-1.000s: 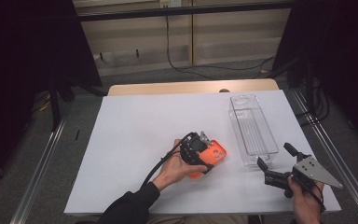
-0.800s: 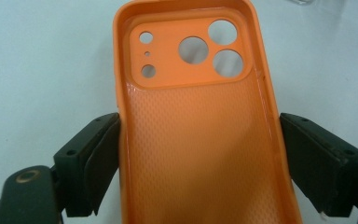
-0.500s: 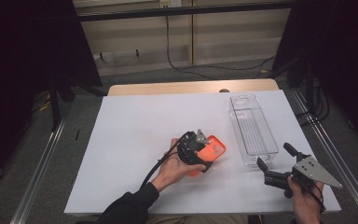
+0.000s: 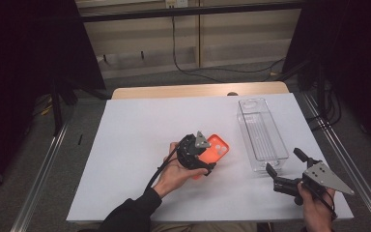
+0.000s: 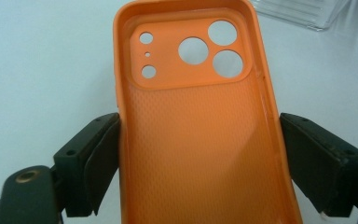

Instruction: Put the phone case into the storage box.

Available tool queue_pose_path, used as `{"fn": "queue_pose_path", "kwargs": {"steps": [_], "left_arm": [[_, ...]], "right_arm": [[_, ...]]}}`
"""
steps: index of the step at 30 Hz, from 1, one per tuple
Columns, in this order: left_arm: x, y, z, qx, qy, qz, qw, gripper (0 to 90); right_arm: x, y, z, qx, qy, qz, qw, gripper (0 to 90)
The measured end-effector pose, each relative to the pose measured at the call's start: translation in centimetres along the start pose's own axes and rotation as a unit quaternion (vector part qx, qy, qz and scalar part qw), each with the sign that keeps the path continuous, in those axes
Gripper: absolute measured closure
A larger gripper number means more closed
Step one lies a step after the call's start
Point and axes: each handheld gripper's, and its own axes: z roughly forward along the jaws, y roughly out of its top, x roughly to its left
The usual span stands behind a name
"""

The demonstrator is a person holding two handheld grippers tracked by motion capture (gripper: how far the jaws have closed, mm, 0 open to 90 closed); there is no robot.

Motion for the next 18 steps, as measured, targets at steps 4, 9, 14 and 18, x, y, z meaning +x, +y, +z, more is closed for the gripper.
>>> {"fn": "queue_pose_path", "kwargs": {"steps": [4,9,14,18], "left_arm": [[0.3,-0.3,-0.5,-0.010,0.000,0.001,0.9999,15.5],[0.3,-0.9,-0.8,-0.020,0.001,0.001,0.9998,15.5],[0.7,-1.2,-1.8,-0.039,0.005,0.008,0.9992,15.5],[1.2,-1.7,-2.9,-0.053,0.007,0.001,0.9985,15.5]], "right_arm": [[0.0,0.0,0.0,0.001,0.002,-0.001,1.0000,0.0],[0.1,0.0,0.0,0.000,0.005,0.000,1.0000,0.0],[0.1,0.1,0.0,-0.003,0.003,-0.001,1.0000,0.0],[0.2,0.1,0.1,-0.001,0.005,-0.001,1.0000,0.0]]}}
